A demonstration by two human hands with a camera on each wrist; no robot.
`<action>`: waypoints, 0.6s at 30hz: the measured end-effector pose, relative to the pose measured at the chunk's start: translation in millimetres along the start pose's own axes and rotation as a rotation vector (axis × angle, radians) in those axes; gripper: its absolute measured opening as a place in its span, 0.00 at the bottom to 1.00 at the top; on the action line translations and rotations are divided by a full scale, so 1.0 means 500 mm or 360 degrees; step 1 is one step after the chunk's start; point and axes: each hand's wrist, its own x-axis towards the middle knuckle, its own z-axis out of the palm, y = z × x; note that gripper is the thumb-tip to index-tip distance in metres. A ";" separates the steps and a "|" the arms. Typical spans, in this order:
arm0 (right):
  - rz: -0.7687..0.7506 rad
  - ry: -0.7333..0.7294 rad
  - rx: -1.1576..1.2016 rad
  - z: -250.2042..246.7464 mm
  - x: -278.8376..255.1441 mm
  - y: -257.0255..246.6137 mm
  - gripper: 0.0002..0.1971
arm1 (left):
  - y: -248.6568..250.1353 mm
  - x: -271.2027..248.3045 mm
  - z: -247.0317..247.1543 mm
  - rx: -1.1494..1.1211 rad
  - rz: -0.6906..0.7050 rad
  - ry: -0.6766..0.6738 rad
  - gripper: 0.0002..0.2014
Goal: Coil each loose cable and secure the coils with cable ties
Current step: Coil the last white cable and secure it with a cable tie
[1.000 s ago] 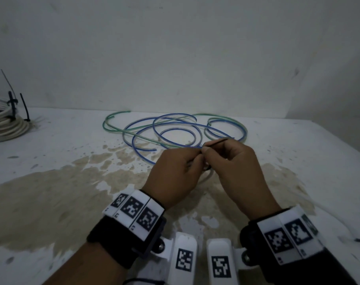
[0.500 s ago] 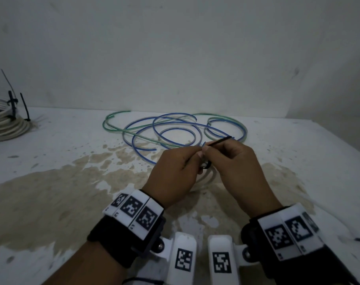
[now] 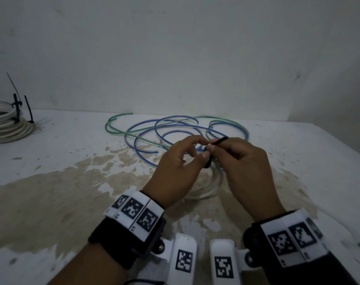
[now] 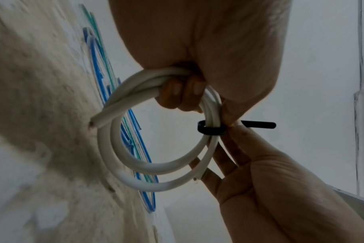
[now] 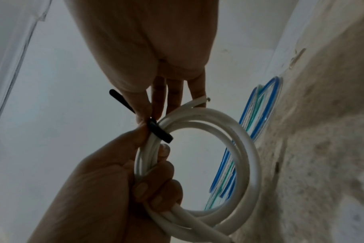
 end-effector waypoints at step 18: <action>-0.0053 -0.0190 -0.0121 -0.020 0.012 0.007 0.11 | -0.008 0.002 -0.004 -0.0291 -0.0289 -0.0019 0.07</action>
